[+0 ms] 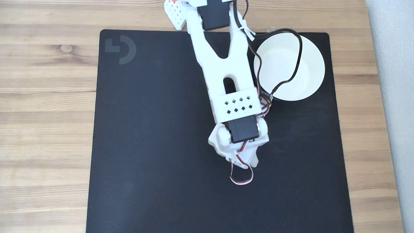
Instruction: Pick up the toy and place it on the plate
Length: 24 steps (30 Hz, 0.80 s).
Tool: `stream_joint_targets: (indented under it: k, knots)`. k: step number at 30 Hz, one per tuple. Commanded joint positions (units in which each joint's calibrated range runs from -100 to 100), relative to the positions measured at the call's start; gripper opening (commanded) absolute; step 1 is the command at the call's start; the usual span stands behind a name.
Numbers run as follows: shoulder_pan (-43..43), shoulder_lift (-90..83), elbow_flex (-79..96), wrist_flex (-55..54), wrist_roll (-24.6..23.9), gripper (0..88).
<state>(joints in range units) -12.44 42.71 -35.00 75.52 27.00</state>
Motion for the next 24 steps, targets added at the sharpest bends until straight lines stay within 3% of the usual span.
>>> stream_joint_targets:
  k: [1,5,9,24]
  knots:
    - [0.4,0.3,-0.7,-0.4,-0.4,25.3]
    - [0.2,0.2,-0.8,-1.7,-4.5,12.3]
    - [-0.1,-0.2,-0.8,-1.8,-5.0,2.7]
    - [-0.8,-0.9,-1.4,-1.7,-6.0,2.3]
